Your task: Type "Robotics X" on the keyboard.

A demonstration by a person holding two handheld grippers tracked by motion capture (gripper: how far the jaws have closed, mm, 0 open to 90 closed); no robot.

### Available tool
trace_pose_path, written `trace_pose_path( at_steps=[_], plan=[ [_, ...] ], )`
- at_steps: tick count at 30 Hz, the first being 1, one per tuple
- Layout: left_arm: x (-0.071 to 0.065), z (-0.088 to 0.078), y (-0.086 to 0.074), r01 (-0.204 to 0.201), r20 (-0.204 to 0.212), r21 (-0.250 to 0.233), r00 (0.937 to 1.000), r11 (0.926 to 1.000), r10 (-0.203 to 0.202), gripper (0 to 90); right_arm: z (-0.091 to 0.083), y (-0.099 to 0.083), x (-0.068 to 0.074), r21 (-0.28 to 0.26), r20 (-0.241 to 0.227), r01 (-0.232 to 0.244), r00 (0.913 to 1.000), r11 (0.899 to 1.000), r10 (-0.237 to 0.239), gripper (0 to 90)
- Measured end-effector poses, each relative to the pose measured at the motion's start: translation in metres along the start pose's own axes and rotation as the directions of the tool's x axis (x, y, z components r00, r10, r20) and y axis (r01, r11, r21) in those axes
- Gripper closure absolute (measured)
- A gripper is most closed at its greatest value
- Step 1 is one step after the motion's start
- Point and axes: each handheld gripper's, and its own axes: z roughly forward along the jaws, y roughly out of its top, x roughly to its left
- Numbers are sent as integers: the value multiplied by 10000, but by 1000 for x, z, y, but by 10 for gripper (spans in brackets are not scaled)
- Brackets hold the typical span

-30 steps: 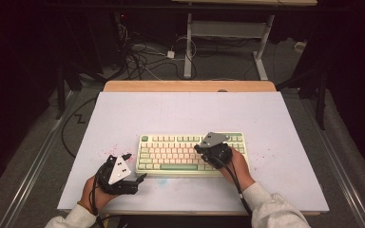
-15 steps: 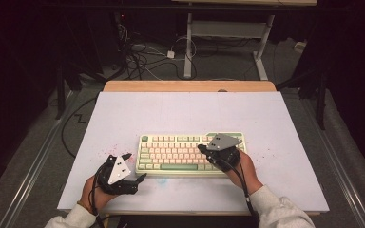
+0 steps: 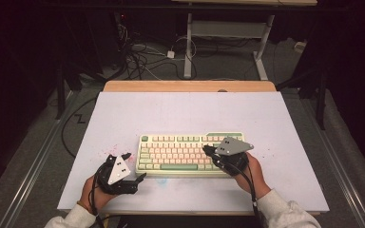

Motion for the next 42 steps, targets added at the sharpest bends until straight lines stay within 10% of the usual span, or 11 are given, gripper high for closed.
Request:
trace_pose_path(
  at_steps=[18,42],
  plan=[
    [0,-2,2,45,3,-129,10000,9999,-45,167,-17,-10,-3,-188,112,21,9999,9998,-18,730],
    [5,-7,21,665,427,-718,9971,9952,-636,179,-35,-32,-3,-515,491,-96,9987,9986,122,219]
  ],
)
